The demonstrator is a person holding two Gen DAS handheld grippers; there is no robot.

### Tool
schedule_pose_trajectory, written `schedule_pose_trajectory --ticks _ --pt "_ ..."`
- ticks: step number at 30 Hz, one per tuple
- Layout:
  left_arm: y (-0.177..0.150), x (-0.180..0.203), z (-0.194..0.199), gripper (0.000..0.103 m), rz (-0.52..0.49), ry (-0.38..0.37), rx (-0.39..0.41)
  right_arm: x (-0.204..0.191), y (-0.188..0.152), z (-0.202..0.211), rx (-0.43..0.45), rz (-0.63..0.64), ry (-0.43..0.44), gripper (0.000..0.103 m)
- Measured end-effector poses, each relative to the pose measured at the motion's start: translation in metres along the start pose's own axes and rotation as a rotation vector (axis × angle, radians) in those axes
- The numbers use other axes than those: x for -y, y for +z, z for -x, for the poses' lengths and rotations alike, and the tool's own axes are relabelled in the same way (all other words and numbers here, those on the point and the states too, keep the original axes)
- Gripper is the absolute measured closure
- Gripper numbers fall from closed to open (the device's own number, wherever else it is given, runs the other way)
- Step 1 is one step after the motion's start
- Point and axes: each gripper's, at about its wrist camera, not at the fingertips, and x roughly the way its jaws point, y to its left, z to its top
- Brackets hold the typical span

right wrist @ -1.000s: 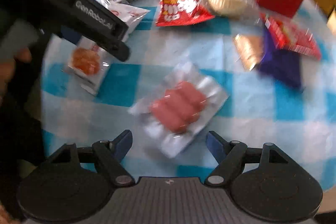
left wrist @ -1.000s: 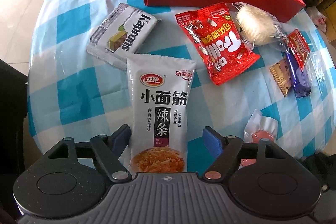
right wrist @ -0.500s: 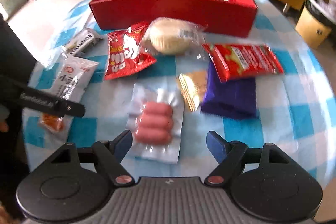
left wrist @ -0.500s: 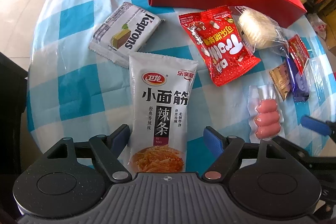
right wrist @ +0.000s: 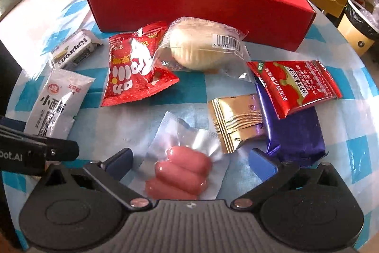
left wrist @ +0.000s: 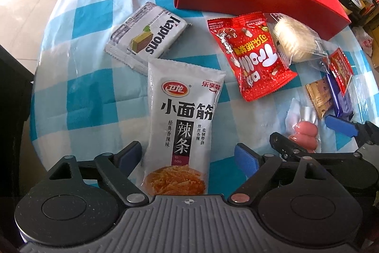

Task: Organize snacks

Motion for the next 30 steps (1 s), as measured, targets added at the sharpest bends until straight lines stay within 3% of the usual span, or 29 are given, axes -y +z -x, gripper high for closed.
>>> schedule_pose_trajectory --ticks 2,5,8,11,14,16,19,21,26,28,30 --pt "0.0 -0.001 0.0 0.013 0.004 0.004 0.002 0.002 0.0 0.002 -0.001 0.011 0.001 0.01" --pt "0.001 -0.002 0.001 0.013 0.002 0.008 0.0 0.006 0.0 0.009 0.019 0.033 0.001 0.031" --pt "0.001 0.002 0.0 0.014 -0.013 0.028 0.0 0.01 0.0 0.013 0.036 0.049 0.008 0.036" --pt "-0.001 0.008 0.0 0.019 -0.019 0.045 0.008 0.013 -0.003 0.017 0.045 0.068 0.009 0.041" --pt "-0.002 0.006 0.003 0.028 -0.006 0.024 0.015 0.018 -0.004 0.022 0.045 0.061 0.032 0.043" --pt "0.0 0.003 0.004 0.028 0.013 0.008 0.013 0.017 -0.005 0.024 0.049 0.07 0.031 0.044" --pt "0.002 -0.002 0.003 0.018 0.04 -0.023 0.007 0.015 -0.006 0.03 0.06 0.083 0.045 0.044" --pt "0.002 -0.003 0.001 0.011 0.045 -0.003 0.008 0.013 -0.008 0.035 0.07 0.096 0.057 0.044" --pt "0.011 -0.001 -0.006 0.008 0.054 0.048 0.019 0.015 -0.008 0.043 0.083 0.081 0.095 0.044" --pt "0.012 0.0 -0.007 0.014 0.035 0.086 0.021 0.017 -0.008 0.046 0.094 0.084 0.091 0.044" --pt "0.01 0.004 -0.005 0.03 0.0 0.117 0.034 0.02 -0.008 0.044 0.093 0.077 0.085 0.044"
